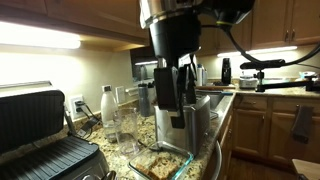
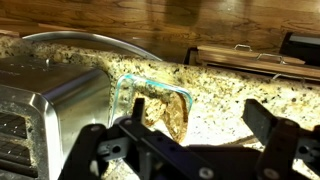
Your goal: Put the left slice of bread in the front compartment of the toaster
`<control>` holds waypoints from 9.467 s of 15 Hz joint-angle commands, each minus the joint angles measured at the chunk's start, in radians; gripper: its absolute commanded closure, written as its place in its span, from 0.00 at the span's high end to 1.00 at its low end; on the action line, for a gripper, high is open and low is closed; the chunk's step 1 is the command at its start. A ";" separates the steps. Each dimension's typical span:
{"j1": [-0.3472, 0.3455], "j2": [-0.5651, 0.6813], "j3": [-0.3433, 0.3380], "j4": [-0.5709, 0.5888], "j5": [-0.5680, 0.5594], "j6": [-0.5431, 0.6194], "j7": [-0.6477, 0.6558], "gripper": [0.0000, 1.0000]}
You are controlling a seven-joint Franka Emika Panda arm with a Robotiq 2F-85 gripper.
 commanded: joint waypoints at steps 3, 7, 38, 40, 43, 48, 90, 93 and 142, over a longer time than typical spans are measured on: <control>0.027 0.106 -0.035 0.029 -0.035 0.051 0.022 1.00; 0.031 0.169 -0.055 0.044 -0.044 0.083 0.015 1.00; 0.111 0.656 -0.217 0.366 -0.056 0.162 0.010 1.00; 0.112 0.660 -0.221 0.366 -0.056 0.165 0.011 1.00; 0.116 0.663 -0.225 0.367 -0.056 0.165 0.012 0.67; 0.120 0.664 -0.230 0.371 -0.057 0.160 0.012 0.34; 0.100 0.190 -0.185 0.171 -0.221 0.148 0.442 0.08; 0.091 0.160 -0.167 0.150 -0.239 0.142 0.547 0.08; -0.208 -0.043 -0.363 -0.031 -0.167 0.240 1.000 0.08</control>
